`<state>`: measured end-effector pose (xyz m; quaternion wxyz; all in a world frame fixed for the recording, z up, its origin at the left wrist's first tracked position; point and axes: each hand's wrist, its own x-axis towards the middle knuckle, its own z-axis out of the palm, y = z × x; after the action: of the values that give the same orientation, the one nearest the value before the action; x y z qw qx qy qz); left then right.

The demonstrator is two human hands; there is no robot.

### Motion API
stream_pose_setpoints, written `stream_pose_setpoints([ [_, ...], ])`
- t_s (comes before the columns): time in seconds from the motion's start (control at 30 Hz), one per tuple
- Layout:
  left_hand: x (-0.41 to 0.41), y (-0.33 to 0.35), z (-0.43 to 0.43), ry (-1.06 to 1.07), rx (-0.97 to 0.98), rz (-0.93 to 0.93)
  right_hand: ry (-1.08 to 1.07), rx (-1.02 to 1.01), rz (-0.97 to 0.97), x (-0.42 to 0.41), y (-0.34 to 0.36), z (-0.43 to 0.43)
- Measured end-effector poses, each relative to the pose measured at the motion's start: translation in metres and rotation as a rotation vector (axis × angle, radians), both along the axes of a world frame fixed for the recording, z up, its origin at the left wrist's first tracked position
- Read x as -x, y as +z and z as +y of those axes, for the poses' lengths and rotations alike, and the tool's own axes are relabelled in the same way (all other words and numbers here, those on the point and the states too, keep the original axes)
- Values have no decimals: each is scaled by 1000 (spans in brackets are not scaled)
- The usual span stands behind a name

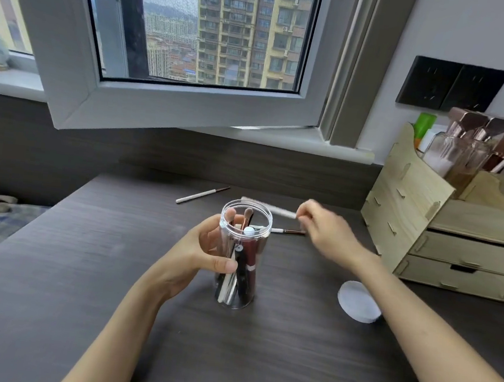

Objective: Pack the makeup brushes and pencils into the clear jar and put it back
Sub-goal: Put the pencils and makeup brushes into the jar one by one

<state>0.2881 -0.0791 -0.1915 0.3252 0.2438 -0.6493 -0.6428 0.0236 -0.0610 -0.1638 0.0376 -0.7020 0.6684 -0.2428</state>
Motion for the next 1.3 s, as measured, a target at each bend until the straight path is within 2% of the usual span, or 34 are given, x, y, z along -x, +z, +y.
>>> stream_pose_setpoints([
  [0.13,0,-1,0,-8,0,13,74,269,-340,-8,66,39],
  [0.2,0,0,0,-10,4,17,119,304,-338,-13,94,58],
  [0.27,1,-1,0,-13,1,32,168,294,-188,-20,112,69],
  [0.47,2,3,3,-33,12,58,377,394,457,-64,120,64],
  [0.53,2,4,4,-32,14,61,417,343,537,-79,114,56],
  [0.67,1,6,6,-23,32,55,499,195,512,-99,97,39],
  [0.77,1,7,7,-28,37,50,493,68,365,-100,97,37],
  [0.9,-5,5,2,-65,19,24,383,245,-44,-77,105,40],
  [0.97,-14,6,-4,-55,-30,99,278,275,-218,-63,96,32],
  [1.03,-23,9,-13,57,-125,253,181,237,-310,-52,76,19],
  [1.1,-23,13,-28,282,-213,296,84,157,-317,-42,51,5],
  [1.17,-16,8,-53,592,-140,90,12,79,-282,-34,27,-5],
  [1.23,-8,-4,-86,841,131,-300,-35,32,-251,-31,9,-12],
  [1.3,-4,-14,-116,860,419,-742,-49,4,-227,-31,-2,-16],
])
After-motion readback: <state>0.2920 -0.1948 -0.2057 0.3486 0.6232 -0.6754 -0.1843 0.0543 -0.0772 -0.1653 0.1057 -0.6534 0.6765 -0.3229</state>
